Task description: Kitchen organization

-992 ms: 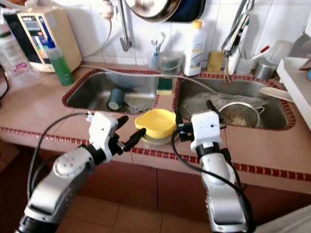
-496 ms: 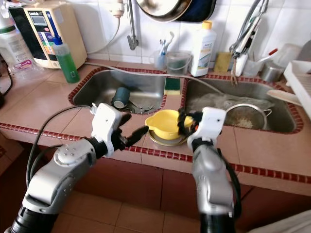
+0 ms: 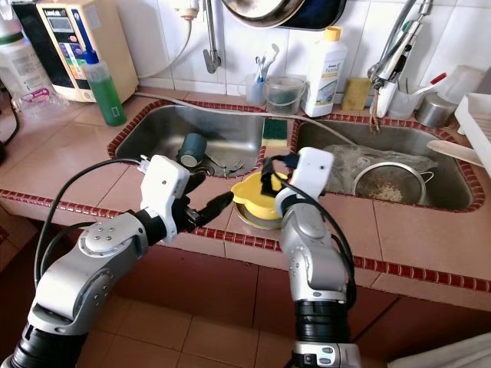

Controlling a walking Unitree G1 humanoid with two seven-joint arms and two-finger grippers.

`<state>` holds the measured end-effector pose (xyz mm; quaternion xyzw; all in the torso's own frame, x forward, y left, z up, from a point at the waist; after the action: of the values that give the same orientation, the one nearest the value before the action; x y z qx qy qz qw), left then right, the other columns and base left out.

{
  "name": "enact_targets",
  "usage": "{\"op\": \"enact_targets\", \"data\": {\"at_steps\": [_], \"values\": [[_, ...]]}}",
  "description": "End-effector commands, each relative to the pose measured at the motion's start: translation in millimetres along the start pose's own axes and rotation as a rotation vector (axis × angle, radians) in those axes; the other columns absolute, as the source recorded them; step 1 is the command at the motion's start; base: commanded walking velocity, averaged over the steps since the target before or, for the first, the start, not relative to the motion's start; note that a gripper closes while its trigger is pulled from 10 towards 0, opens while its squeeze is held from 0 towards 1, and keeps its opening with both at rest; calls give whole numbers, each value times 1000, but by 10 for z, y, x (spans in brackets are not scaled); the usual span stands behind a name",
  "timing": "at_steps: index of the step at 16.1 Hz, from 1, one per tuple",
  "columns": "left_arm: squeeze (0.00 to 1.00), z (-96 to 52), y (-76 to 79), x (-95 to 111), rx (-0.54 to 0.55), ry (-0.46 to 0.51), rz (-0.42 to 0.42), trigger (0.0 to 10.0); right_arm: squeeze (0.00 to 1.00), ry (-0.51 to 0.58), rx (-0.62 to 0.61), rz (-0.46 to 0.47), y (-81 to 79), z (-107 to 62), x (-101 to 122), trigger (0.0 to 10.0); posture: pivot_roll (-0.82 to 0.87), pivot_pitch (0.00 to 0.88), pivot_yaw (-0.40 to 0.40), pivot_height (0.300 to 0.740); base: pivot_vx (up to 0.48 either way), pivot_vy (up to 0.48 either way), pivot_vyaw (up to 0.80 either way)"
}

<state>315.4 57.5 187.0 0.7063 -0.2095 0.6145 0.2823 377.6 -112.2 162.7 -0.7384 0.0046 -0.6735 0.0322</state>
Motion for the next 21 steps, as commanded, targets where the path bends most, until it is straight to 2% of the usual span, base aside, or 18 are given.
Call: {"op": "enact_targets", "data": {"at_steps": [1,2,3,4,6,7,8,10,12,14,16,17,19,21], "values": [[0,-22,8,60,3,16,2,10000,0,-2,24,-31,-28,-16,28,10000,-120,43,16,740,0,0,0],[0,-32,11,51,7,14,0,10000,0,-25,26,-66,33,-31,27,10000,-117,45,12,740,0,0,0],[0,-40,13,47,8,13,-1,10000,0,11,58,-118,65,-54,90,10000,-119,46,14,740,0,0,0],[0,-44,11,47,13,13,-4,10000,0,55,144,-168,89,-103,173,10000,-119,46,14,740,0,0,0],[0,-37,26,65,11,18,-9,10000,0,162,304,-388,276,-226,374,10000,-133,46,18,740,0,0,0],[0,-33,33,70,8,19,-10,10000,0,140,294,-406,405,-227,398,10000,-139,46,19,740,0,0,0],[0,-23,42,75,3,20,-9,10000,0,95,321,-466,610,-263,421,10000,-148,47,21,740,0,0,0],[0,-6,52,87,-4,23,-8,10000,0,47,356,-510,870,-319,449,10000,-162,46,23,740,0,0,0],[0,18,70,107,-16,28,-11,10000,0,-19,392,-553,1241,-362,442,10000,-181,49,27,740,0,0,0],[0,44,99,107,-30,28,-12,10000,0,-59,397,-569,1437,-337,425,10000,-195,51,29,740,0,0,0],[0,63,109,114,-34,31,-12,10000,0,-88,424,-575,1478,-290,353,10000,-199,52,27,740,0,0,0],[0,65,108,117,-34,33,-15,10000,0,-74,439,-576,1446,-266,338,10000,-197,53,24,740,0,0,0],[0,61,109,125,-28,38,-17,10000,0,11,518,-531,1217,-231,378,10000,-184,54,16,740,0,0,0],[0,40,107,123,-16,42,-23,10000,0,115,580,-402,904,-194,458,10000,-162,58,7,740,0,0,0]]}}
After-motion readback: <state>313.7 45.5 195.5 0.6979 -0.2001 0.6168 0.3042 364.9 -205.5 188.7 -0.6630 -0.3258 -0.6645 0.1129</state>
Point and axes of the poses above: a point about 5 cm out from each wrist's last joint towards the gripper, its own z axis pointing out of the wrist towards the gripper, its own x axis along the axis of the wrist's last joint, y = z × x, the point moved 4 cm from there along z, pointing out of the wrist towards the gripper, and after that the axes turned 11 degrees about -z, right-handed, at the moved point
